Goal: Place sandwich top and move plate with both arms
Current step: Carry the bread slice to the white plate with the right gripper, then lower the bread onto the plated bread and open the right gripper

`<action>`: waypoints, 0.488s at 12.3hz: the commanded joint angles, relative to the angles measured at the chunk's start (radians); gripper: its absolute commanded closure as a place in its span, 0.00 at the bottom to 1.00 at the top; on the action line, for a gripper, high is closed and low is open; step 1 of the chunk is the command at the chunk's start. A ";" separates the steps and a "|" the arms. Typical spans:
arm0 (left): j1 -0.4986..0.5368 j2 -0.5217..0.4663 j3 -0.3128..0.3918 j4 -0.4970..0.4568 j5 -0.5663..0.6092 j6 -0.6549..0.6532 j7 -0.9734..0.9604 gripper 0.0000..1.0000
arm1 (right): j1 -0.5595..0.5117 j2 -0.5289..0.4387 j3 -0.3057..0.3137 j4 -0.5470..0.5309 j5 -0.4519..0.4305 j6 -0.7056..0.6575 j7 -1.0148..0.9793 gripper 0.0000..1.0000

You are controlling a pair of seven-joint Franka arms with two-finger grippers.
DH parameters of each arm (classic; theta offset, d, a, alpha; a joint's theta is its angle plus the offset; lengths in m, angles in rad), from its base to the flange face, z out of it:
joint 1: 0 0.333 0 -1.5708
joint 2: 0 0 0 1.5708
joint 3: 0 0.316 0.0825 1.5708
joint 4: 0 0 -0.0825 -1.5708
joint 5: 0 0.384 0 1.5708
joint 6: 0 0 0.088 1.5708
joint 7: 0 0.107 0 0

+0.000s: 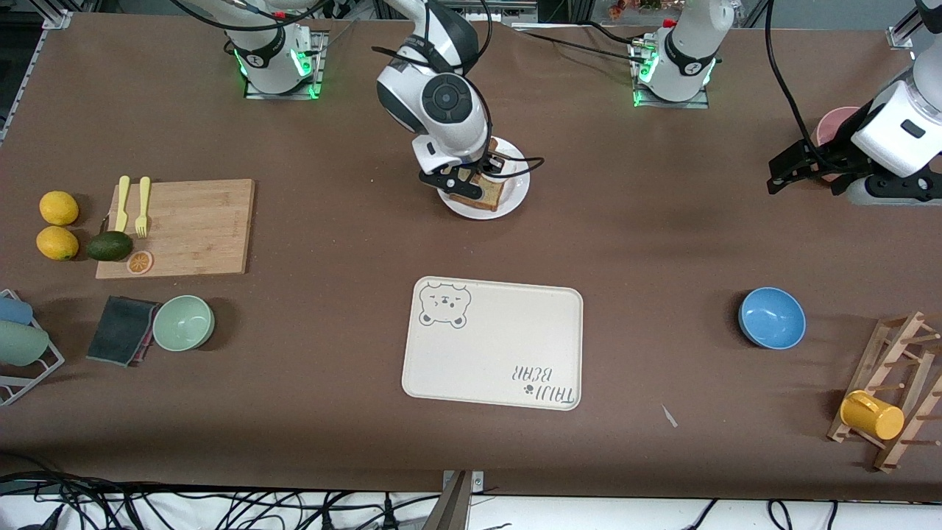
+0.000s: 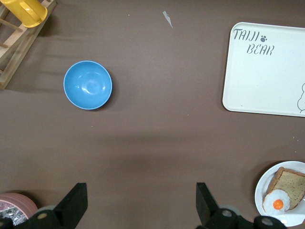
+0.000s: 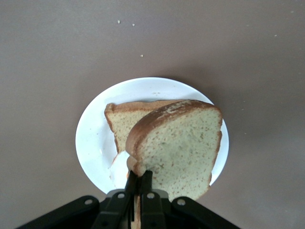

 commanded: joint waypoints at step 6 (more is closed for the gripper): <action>-0.006 -0.005 -0.001 0.003 0.031 -0.012 -0.010 0.00 | 0.013 0.073 -0.002 0.036 -0.063 0.054 0.033 0.18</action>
